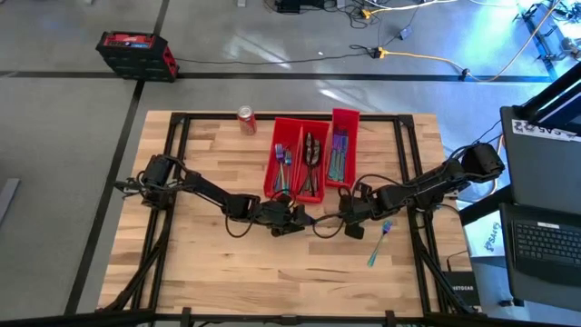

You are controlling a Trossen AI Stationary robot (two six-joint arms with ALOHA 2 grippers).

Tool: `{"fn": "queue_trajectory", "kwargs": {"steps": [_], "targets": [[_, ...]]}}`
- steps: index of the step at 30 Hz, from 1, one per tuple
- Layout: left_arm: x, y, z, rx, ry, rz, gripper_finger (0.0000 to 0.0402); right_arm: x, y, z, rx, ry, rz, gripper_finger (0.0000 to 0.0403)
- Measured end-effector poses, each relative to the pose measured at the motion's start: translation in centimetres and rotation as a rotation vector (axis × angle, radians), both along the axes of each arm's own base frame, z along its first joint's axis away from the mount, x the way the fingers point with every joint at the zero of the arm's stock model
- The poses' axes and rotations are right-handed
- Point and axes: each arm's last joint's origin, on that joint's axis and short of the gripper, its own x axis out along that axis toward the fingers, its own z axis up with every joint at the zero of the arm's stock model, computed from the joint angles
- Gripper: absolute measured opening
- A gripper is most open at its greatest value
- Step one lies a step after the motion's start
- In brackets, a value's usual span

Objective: Sort silverware
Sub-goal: Put the purple fork into the left red bin

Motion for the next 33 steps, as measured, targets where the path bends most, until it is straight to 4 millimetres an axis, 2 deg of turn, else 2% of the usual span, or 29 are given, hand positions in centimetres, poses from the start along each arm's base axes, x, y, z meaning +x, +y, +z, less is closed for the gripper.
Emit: {"fn": "queue_trajectory", "kwargs": {"steps": [9,14,18,33], "targets": [[0.5,0.2,0.7,0.008,-0.026,0.085,0.0346,0.0,0.0,0.0,0.0,0.0,0.0,0.0],[1.1,0.1,1.5,0.012,-0.042,0.09,0.0319,0.0,0.0,0.0,0.0,0.0,0.0,0.0],[1.2,0.1,1.3,0.024,0.022,0.091,0.0301,0.0,0.0,0.0,0.0,0.0,0.0,0.0],[1.2,0.1,1.3,-0.004,0.026,0.156,0.0299,0.0,0.0,0.0,0.0,0.001,0.0,0.0]]}}
